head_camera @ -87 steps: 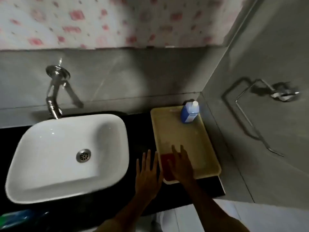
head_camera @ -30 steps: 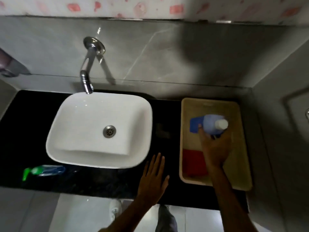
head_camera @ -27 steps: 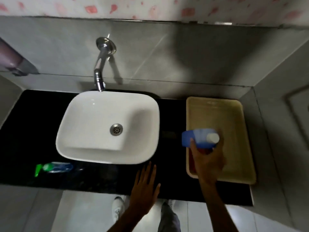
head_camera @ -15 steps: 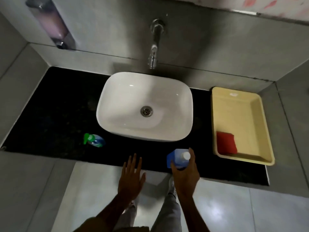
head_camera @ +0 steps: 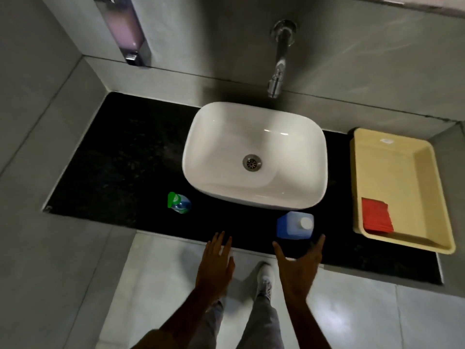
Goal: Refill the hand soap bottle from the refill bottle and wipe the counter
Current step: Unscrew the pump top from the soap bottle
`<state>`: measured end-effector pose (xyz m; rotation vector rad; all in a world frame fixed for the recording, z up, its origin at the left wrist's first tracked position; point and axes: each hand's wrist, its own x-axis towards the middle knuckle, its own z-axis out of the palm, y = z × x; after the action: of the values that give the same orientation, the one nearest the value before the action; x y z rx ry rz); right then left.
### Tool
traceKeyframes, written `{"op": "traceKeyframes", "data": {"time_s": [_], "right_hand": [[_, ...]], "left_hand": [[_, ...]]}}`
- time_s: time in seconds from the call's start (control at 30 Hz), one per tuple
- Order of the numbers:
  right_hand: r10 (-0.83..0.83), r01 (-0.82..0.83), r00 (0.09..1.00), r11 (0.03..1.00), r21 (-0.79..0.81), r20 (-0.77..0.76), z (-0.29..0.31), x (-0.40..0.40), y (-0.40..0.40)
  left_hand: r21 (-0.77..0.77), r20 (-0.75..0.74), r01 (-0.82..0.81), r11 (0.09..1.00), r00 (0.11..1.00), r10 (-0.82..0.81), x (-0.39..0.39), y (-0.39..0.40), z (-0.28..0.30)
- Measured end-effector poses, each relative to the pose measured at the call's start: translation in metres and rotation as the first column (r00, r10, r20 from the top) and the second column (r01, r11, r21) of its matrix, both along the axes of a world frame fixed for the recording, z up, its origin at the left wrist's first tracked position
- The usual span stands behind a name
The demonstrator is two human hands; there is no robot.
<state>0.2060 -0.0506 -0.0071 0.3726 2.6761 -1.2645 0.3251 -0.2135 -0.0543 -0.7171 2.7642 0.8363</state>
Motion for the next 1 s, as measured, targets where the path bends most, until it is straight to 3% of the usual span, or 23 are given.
{"op": "traceKeyframes", "data": {"time_s": [0.07,0.17,0.27,0.37,0.47,0.63,0.9,1.0], "right_hand": [[0.019,-0.02,0.997,1.0,0.005,0.074,-0.015,0.035,-0.002],[0.341,-0.335,0.919,0.94,-0.064,0.198,-0.027,0.064,-0.042],[0.573,-0.541,0.806,0.815,-0.209,0.148,-0.02,0.055,-0.119],[0.702,-0.667,0.709,0.7,-0.255,0.07,-0.013,0.031,-0.193],[0.783,-0.755,0.621,0.609,-0.245,0.032,-0.012,0.013,-0.241],[0.819,-0.793,0.573,0.563,-0.235,0.029,-0.016,0.008,-0.249],[0.761,-0.758,0.642,0.648,-0.07,0.089,-0.015,-0.007,-0.169],[0.756,-0.758,0.646,0.651,-0.027,0.104,-0.014,-0.011,-0.152]], "left_hand": [[0.07,-0.09,-0.14,0.988,0.985,0.146,0.015,-0.019,0.007],[0.129,-0.215,-0.35,0.928,0.903,0.371,0.035,-0.058,0.018],[0.139,-0.283,-0.504,0.852,0.805,0.522,0.042,-0.104,0.036],[0.125,-0.361,-0.548,0.827,0.751,0.552,0.038,-0.145,0.052],[0.15,-0.411,-0.487,0.86,0.761,0.502,0.027,-0.171,0.061],[0.163,-0.385,-0.242,0.956,0.877,0.288,0.005,-0.185,0.066],[0.284,-0.33,0.06,0.957,0.943,0.039,-0.029,-0.146,0.071],[0.297,-0.309,0.061,0.953,0.95,0.036,-0.038,-0.133,0.07]]}}
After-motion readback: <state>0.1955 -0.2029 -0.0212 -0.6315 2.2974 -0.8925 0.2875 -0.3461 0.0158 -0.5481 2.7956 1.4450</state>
